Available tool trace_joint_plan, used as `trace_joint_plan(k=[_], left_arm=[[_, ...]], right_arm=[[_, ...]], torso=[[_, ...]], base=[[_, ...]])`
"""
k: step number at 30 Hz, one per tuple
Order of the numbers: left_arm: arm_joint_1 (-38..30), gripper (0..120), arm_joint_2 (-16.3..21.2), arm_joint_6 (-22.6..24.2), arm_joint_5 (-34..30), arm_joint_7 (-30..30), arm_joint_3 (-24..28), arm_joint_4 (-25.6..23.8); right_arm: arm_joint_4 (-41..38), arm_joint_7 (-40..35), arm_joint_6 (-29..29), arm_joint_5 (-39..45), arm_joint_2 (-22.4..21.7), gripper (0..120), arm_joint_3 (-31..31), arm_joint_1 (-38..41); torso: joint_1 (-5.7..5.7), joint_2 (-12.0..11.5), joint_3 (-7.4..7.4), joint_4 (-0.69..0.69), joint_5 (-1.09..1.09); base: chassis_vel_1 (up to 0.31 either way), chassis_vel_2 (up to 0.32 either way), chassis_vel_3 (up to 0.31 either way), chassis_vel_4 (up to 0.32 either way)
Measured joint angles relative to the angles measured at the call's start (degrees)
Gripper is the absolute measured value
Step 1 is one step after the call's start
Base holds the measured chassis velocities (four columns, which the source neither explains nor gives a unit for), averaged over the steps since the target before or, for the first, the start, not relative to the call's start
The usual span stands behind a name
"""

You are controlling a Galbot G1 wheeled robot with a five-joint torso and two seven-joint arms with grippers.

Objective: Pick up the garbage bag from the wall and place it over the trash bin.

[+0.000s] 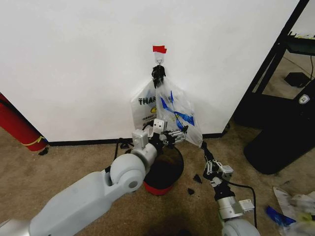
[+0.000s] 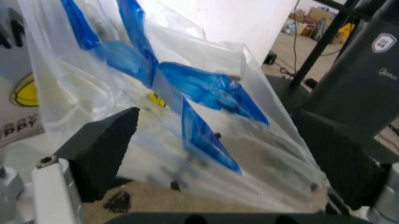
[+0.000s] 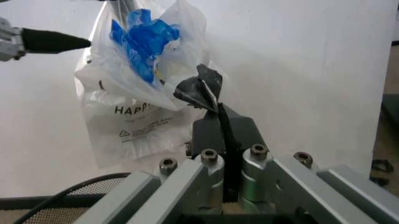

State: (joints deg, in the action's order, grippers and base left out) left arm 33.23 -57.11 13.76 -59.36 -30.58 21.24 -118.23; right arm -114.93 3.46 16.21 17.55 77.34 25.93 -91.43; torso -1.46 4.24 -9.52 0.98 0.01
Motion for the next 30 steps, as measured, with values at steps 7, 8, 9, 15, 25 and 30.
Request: trace_joint_plan(k=[7,8,9,15,25,30], left_arm=[[-1.92,97,-2.13,-0.19,2.12,-0.2,0.95,3.3],[-2.14,96,-2.37,-0.07,2.27,-0.2,1.19,3.74],[-2.3,95,-2.58,0.1,2.33,-0.27,1.38,4.21],[-2.85,78,-3.15,0.69,1.84,-0.55,1.91,6.14],[-3.43,40,-4.89,0.68,-0.01,-2.1,2.15,7.86],[-3.94,22,-5.4,1.05,-1.04,-3.17,1.84,8.26]], right_arm=[[-0.02,0.2,0.08,0.11,0.04,0,0.04,-0.19],[-0.02,0.21,0.08,0.1,0.09,0,-0.06,-0.19],[-0.02,0.21,0.08,0.09,0.13,0,-0.13,-0.19],[-0.09,0.17,0.07,0.27,0.06,0,-0.07,-0.18],[-0.01,0.14,0.42,0.48,0.37,0,0.42,-0.72],[-0.23,0.1,0.42,0.73,0.29,0,0.76,-0.82]], torso=[[0.0,0.0,0.0,0.0,0.0],[0.0,0.0,0.0,0.0,0.01],[0.0,0.0,0.0,0.0,0.01],[0.0,0.01,0.0,0.0,0.0],[0.0,0.01,0.0,0.0,0.0],[0.01,0.01,0.0,0.01,0.0]], base=[[0.0,0.0,0.0,0.0],[0.0,0.0,0.0,0.0],[0.0,0.0,0.0,0.0],[0.0,0.0,0.0,0.0],[0.0,0.0,0.0,0.0],[0.0,0.0,0.0,0.0]])
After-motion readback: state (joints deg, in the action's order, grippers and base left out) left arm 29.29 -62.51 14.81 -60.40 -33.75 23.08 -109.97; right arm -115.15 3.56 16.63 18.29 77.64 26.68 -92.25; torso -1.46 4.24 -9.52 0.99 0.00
